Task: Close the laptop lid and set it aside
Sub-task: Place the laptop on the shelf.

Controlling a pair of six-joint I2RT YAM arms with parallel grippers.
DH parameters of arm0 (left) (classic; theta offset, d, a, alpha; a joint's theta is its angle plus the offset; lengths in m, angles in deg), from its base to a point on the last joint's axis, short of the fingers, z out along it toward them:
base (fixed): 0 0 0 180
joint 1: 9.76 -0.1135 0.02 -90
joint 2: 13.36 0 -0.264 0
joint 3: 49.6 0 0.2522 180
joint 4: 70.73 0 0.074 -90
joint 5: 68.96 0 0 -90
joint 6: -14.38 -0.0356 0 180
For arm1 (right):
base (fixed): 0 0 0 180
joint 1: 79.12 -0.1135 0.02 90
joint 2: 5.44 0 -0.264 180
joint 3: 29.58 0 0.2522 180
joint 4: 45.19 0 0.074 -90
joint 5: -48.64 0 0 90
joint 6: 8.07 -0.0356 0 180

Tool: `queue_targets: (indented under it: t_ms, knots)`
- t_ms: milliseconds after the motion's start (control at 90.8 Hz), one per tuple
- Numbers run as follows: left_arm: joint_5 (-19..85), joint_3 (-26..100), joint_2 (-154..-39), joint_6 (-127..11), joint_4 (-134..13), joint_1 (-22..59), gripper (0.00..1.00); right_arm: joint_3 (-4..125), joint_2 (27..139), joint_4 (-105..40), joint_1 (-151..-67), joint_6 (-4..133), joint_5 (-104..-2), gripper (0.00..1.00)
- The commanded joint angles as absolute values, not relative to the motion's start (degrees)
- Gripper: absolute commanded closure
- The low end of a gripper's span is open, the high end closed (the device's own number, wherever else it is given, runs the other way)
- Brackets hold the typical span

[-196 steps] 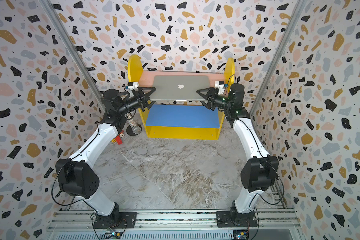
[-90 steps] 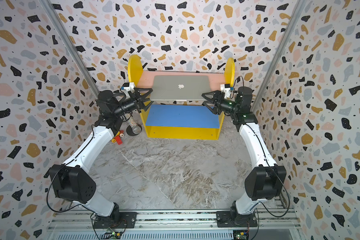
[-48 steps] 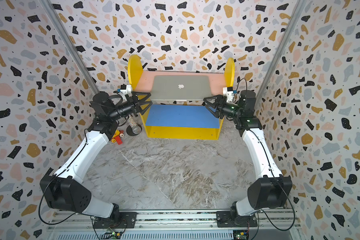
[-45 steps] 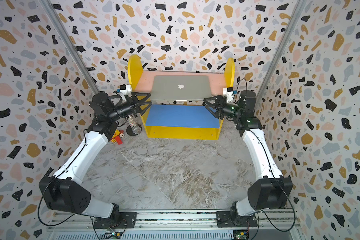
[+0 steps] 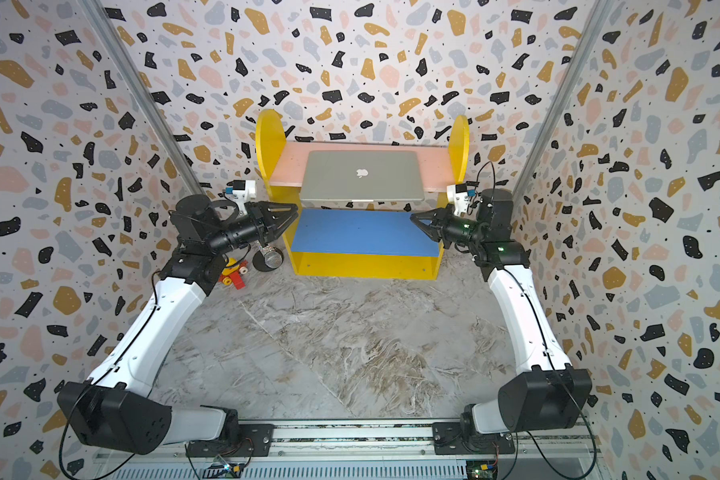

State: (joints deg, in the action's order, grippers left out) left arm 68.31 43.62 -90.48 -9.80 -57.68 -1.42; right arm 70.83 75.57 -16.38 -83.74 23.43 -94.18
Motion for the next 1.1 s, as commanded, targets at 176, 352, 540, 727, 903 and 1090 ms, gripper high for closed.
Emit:
queue_targets:
  t_ms: [176,352,540,727,903,1090]
  knots:
    - [65.54,46.15,-88.25,-20.0,-49.37,-0.84,1.0,80.31,75.02,-0.81,-87.01,38.24,-89.75,1.0]
    - [62.82,50.98,-88.98,-25.84,-41.92,0.66,1.0,90.72,78.02,13.55,-89.28,48.74,-81.6,1.0]
    - [60.24,56.48,-90.77,-31.79,-34.92,2.7,1.0,101.06,82.21,25.81,-91.53,55.57,-73.11,1.0]
    - [56.47,62.96,-93.31,-38.5,-26.13,5.4,1.0,109.77,86.37,34.75,-94.06,60.64,-65.79,1.0]
    - [52.51,69.47,-96.43,-44.41,-16.99,7.71,1.0,115.79,89.44,39.79,-96.33,63.88,-59.97,1.0]
    - [48.1,75.05,-99.2,-48.82,-10.76,9.99,1.0,119.31,91.65,41.92,-98.87,66.27,-54.54,1.0]
